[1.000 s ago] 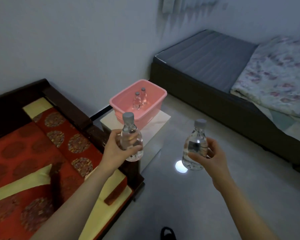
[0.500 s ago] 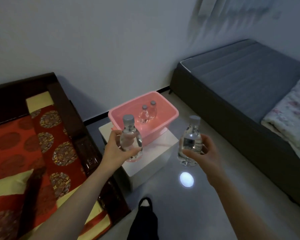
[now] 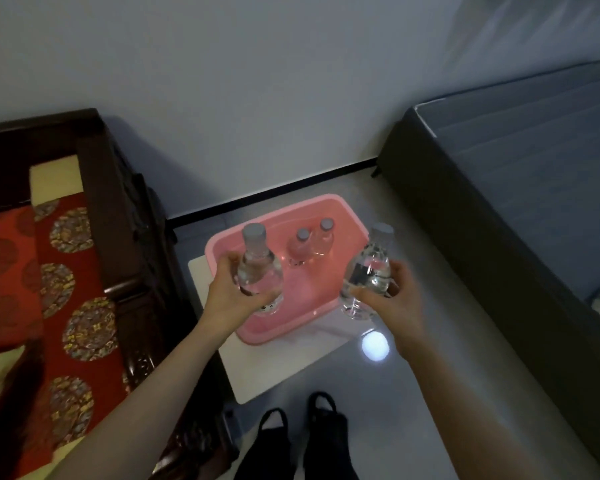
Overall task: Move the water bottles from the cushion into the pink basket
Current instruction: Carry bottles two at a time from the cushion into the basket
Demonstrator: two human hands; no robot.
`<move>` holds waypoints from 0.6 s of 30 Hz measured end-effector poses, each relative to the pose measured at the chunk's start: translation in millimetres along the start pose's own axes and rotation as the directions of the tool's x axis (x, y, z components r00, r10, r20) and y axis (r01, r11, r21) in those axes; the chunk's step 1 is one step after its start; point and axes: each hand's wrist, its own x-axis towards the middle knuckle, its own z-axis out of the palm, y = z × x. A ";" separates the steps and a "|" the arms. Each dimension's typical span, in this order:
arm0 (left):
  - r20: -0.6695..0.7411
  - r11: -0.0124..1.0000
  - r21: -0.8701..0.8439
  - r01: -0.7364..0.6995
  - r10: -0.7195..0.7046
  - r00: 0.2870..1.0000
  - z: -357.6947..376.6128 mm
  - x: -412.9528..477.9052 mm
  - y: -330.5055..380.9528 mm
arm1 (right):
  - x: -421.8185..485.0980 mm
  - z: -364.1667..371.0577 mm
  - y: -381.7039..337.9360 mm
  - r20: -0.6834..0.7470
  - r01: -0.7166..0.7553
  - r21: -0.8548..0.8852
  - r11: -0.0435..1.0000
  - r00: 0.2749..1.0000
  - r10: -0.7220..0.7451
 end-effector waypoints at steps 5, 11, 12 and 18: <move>-0.070 0.998 0.023 0.063 -0.061 0.996 28.4 39.1 -22.9 | 67.6 17.3 25.0 0.060 -0.028 -0.080 0.996 0.998 0.033; -0.177 0.984 0.103 0.147 -0.128 0.976 62.9 94.1 -64.4 | 139.5 54.7 54.1 0.084 -0.080 -0.211 0.974 0.991 0.099; -0.194 0.977 0.138 0.161 -0.133 0.972 69.2 105.0 -73.9 | 150.4 60.0 61.5 0.083 -0.089 -0.252 0.964 0.990 0.113; -0.318 0.945 0.239 0.223 -0.141 0.938 103.8 153.9 -115.0 | 204.7 81.1 112.1 0.036 -0.224 -0.423 0.878 0.964 0.263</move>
